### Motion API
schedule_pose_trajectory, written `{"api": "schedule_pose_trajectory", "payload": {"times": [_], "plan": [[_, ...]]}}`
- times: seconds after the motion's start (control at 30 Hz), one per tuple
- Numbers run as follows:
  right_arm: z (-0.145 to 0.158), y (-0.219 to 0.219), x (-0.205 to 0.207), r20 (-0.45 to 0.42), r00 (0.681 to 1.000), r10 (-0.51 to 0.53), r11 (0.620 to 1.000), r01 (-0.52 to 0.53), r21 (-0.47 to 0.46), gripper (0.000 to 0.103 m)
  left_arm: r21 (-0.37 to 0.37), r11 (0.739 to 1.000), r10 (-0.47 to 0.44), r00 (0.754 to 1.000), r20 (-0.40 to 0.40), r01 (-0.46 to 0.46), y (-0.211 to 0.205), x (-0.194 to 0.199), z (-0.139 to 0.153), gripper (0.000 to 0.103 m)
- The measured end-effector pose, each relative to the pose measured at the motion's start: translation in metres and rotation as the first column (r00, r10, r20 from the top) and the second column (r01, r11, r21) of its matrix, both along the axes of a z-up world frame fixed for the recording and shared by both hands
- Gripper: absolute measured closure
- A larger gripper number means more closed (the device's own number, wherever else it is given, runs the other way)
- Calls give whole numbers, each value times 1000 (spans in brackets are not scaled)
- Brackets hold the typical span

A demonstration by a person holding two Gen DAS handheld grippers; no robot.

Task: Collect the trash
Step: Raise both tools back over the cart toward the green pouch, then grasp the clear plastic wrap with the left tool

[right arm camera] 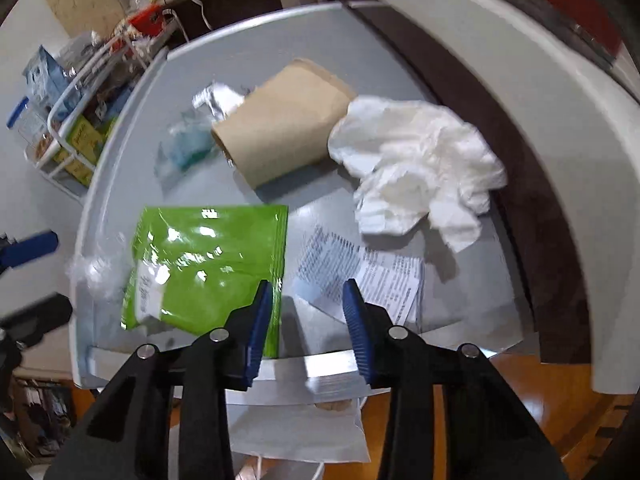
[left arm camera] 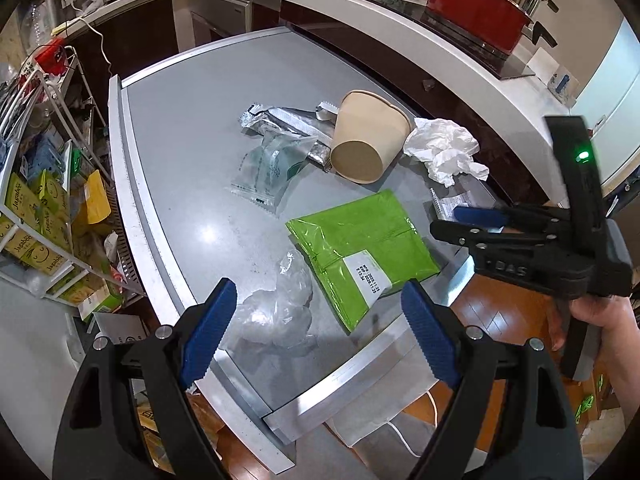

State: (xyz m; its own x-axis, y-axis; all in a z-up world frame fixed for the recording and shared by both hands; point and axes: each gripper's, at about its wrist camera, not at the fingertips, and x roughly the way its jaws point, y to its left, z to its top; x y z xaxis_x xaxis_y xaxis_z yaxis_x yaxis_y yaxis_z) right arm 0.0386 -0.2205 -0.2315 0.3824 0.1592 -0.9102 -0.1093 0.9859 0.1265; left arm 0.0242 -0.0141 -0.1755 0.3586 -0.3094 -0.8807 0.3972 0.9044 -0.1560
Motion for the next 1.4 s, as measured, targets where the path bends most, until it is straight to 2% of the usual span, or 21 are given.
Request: {"api": "schedule_pose_trajectory", "payload": {"times": [0.03, 0.07, 0.13, 0.27, 0.53, 0.63, 0.8, 0.87, 0.93, 1.03, 1.07, 1.1, 1.17, 1.2, 1.3, 1.4], "plan": [[3, 4, 2, 22, 1000, 22, 999, -21, -24, 34, 1, 1000, 3, 1000, -1, -3, 1, 0, 0, 18], [8, 6, 1, 45, 996, 73, 996, -70, -55, 34, 1, 1000, 4, 1000, -2, -4, 1, 0, 0, 18], [11, 5, 8, 37, 989, 142, 986, -138, -98, 34, -1, 1000, 11, 1000, -4, -11, 3, 0, 0, 18], [3, 1, 25, -55, 970, 236, 971, -238, -35, 38, -14, 1000, 21, 1000, -17, -21, 5, 0, -2, 18], [-14, 16, 35, -168, 907, 387, 910, -404, -87, 38, -24, 999, 30, 999, -30, -31, 9, -1, -5, 18], [-23, 17, 42, -215, 895, 390, 905, -416, -87, 36, -18, 999, 34, 999, -40, -34, 12, -1, -8, 18], [-21, 14, 47, -208, 893, 399, 907, -417, -53, 38, -27, 999, 33, 997, -63, -35, 20, 5, -16, 18], [-20, 11, 43, -215, 888, 407, 899, -431, -74, 41, -45, 999, -5, 997, -75, 2, 18, 8, -21, 18], [-20, 9, 41, -225, 881, 416, 893, -442, -81, 41, -25, 995, -100, 993, -69, 98, 4, 11, -25, 18], [-19, 3, 38, -231, 875, 425, 890, -450, -69, 41, 22, 959, -280, 959, -52, 281, -20, 18, -31, 18], [-19, 3, 37, -233, 874, 427, 889, -452, -65, 40, 39, 948, -315, 948, -49, 317, -25, 21, -33, 18], [-19, 3, 36, -237, 868, 437, 885, -462, -62, 40, 72, 926, -368, 929, -42, 370, -33, 27, -35, 18], [-19, 4, 32, -244, 857, 455, 872, -484, -77, 39, 91, 897, -427, 901, -74, 433, -40, 37, -42, 15], [-20, 9, 29, -247, 852, 462, 866, -493, -83, 39, 91, 874, -467, 877, -109, 477, -45, 42, -47, 13], [-21, 12, 28, -254, 839, 482, 850, -518, -96, 38, 85, 825, -544, 826, -148, 559, -55, 54, -55, 11], [-21, 15, 30, -268, 829, 490, 836, -534, -122, 39, 80, 799, -580, 798, -163, 597, -63, 64, -58, 11]]}}
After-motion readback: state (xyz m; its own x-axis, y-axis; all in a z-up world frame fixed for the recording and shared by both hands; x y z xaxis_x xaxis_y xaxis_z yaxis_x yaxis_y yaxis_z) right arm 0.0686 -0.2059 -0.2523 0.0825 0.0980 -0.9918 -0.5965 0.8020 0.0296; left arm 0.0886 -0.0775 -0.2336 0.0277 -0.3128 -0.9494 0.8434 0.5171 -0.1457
